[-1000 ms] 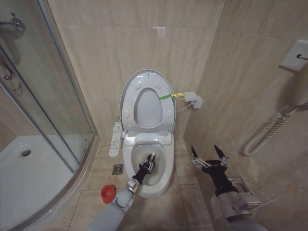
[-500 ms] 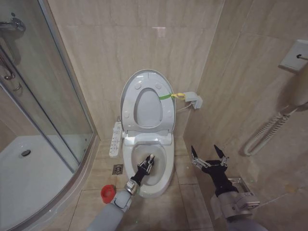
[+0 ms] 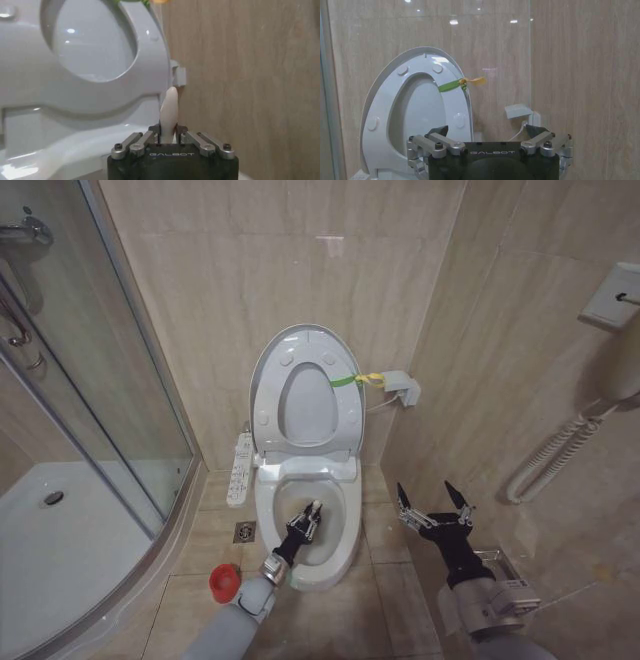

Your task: Open the toilet lid, clean the toilet bowl with a toilet brush, close the toilet lid, and flush.

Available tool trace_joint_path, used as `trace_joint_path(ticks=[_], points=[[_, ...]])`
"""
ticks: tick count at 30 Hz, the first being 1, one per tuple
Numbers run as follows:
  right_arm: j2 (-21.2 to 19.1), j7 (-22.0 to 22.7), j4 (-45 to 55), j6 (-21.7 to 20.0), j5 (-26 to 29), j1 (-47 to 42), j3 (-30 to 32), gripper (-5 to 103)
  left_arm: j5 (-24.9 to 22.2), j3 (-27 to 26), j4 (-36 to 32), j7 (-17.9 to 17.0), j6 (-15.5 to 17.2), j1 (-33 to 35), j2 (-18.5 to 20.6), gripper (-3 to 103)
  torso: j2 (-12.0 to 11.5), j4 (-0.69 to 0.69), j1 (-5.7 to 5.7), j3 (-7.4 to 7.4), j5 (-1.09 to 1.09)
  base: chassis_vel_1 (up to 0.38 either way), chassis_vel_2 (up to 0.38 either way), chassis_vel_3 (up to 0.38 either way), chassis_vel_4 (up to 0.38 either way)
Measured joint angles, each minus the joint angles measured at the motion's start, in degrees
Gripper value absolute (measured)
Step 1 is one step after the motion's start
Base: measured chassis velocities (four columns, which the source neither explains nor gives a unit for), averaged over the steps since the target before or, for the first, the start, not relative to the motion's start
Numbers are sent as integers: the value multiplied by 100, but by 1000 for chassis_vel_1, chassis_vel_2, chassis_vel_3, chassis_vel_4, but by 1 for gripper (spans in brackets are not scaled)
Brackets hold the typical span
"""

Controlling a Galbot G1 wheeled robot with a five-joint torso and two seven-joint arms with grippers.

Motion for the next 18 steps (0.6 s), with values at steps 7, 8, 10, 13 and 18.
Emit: trace_joint_path(ticks=[7,8,10,13,18], points=[[0,0,0,0,0,0,0,100,-33,-24,451,-126,29,-92,-156,19,0,1,0,0,2,0,0,0,0],[0,-1,0,0,0,0,0,100,-36,-46,540,-197,46,-126,-176,19,0,2,0,0,2,0,0,0,0],[0,0,0,0,0,0,0,100,-42,-57,551,-267,75,-137,-181,19,0,1,0,0,2,0,0,0,0],[0,-1,0,0,0,0,0,100,-63,-39,201,-383,175,-80,-146,19,0,1,0,0,3,0,0,0,0],[0,0,0,0,0,0,0,100,-70,126,-581,-533,344,110,-157,19,0,-1,0,0,2,0,0,0,0]])
